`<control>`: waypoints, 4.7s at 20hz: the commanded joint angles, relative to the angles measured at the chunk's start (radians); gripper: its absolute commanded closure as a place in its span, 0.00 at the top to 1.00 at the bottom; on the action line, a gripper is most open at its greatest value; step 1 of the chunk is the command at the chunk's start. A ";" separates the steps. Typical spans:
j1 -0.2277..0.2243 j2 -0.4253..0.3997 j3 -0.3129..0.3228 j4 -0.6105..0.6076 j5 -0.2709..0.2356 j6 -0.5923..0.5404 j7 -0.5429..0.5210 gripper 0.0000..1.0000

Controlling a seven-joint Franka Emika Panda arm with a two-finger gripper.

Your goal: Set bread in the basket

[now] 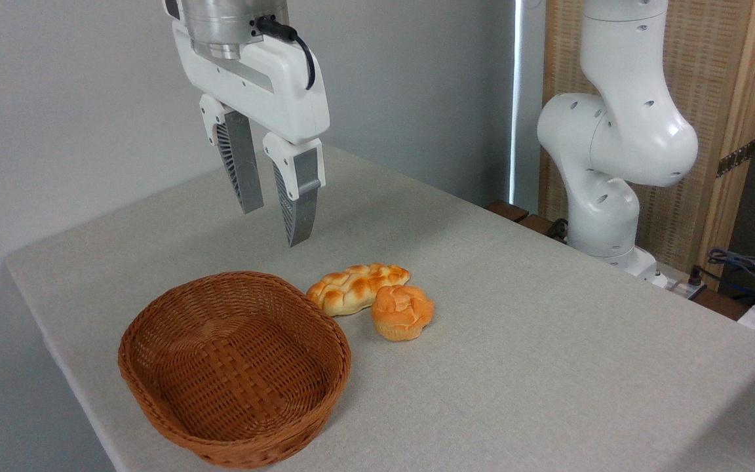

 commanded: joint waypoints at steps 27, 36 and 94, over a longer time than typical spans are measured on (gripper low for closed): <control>-0.003 -0.186 -0.018 -0.305 -0.021 0.164 0.022 1.00; -0.003 -0.231 -0.147 -0.446 -0.021 0.241 0.025 1.00; -0.058 -0.185 -0.224 -0.777 -0.012 0.484 0.147 0.49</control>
